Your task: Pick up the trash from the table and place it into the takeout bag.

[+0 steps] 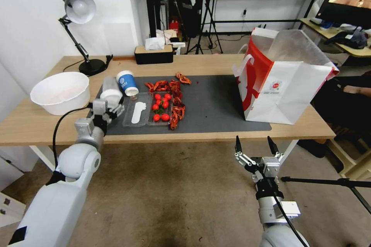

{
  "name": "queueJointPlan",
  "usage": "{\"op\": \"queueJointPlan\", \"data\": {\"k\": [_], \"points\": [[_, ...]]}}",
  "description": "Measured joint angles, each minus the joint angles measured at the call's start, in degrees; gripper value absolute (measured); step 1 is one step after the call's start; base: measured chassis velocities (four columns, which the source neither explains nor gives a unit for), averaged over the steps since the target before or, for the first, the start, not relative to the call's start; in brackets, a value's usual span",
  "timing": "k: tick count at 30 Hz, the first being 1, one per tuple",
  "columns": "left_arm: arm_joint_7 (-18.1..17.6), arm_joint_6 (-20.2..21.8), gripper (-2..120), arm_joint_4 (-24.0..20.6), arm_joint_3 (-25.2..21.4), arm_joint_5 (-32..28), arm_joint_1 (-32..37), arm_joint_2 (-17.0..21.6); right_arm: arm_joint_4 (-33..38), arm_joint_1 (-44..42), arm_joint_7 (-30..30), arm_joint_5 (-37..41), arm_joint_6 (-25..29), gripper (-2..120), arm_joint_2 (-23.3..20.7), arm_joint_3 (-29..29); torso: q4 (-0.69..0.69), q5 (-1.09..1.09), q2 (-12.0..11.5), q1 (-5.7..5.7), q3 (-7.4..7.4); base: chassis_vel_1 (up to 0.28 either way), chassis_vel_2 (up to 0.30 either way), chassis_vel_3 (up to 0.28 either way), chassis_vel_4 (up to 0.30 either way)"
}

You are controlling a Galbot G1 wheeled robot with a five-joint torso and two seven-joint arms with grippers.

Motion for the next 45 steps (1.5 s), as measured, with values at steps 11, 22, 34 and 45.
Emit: {"op": "queueJointPlan", "data": {"k": [11,22,34,45], "points": [[10.78,-7.76,74,3.18,19.88,-16.91,-22.11,10.06,0.16,-0.20,-0.01,-0.05,0.19,97,0.58,0.62,0.01,-0.01,0.00,-0.01,0.00,0.000,0.000,0.000,0.000],[15.68,-9.95,74,11.26,38.78,-26.18,-42.02,3.12,0.22,0.02,-0.03,-0.41,-0.18,96,0.58,1.49,-0.02,0.02,-0.02,0.00,0.01,0.000,0.000,0.000,0.000],[15.87,-9.79,74,14.91,44.73,-29.04,-48.71,-1.46,0.24,0.07,-0.05,-0.78,-0.46,94,0.39,1.54,-0.01,0.02,-0.01,0.00,0.00,0.000,0.000,0.000,0.000],[16.08,-10.23,74,26.01,54.54,-30.42,-60.49,-12.71,0.42,0.01,-0.04,-1.56,-0.56,93,0.26,1.58,0.00,0.03,-0.01,0.00,0.00,0.000,0.000,0.000,0.000]]}}
